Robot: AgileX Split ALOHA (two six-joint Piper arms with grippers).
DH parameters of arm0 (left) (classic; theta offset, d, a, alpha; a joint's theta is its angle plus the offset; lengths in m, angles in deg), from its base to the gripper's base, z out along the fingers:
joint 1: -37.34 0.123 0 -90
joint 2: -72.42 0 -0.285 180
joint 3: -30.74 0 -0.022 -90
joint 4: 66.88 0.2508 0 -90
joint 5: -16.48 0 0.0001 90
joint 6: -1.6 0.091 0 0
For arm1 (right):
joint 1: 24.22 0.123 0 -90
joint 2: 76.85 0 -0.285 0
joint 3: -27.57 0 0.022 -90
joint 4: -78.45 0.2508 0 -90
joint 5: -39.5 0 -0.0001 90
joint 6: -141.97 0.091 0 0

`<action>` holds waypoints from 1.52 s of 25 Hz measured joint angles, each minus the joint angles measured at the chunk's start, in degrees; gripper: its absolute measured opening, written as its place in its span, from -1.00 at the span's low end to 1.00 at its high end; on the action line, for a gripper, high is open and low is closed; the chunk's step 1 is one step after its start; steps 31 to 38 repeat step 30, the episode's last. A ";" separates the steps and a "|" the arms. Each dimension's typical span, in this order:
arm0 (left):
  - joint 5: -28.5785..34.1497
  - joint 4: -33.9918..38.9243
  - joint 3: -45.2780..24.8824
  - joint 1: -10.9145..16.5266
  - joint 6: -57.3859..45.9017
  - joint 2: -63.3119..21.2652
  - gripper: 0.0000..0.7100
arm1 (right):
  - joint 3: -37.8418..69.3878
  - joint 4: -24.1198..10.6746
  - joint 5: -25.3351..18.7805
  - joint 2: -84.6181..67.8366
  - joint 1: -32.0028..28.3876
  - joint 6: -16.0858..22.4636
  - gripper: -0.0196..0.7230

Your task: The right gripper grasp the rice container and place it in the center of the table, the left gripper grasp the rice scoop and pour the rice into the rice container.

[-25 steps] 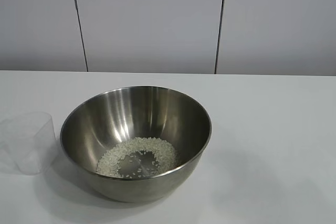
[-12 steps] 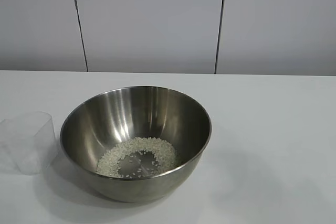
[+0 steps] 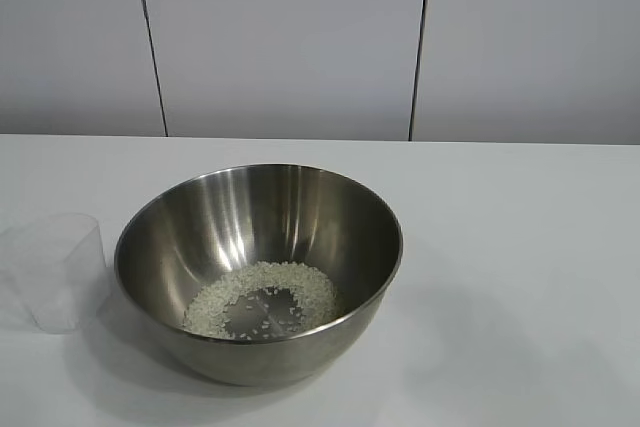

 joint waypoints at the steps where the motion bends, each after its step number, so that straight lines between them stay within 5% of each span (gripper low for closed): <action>1: -0.60 0.00 -1.09 0.00 -0.05 0.00 -0.26 | 0.00 0.00 0.00 0.00 0.00 0.00 -0.09; 38: -4.13 -0.70 -3.94 0.00 -0.62 0.00 -0.26 | 0.00 0.00 0.01 0.00 0.00 0.00 -0.09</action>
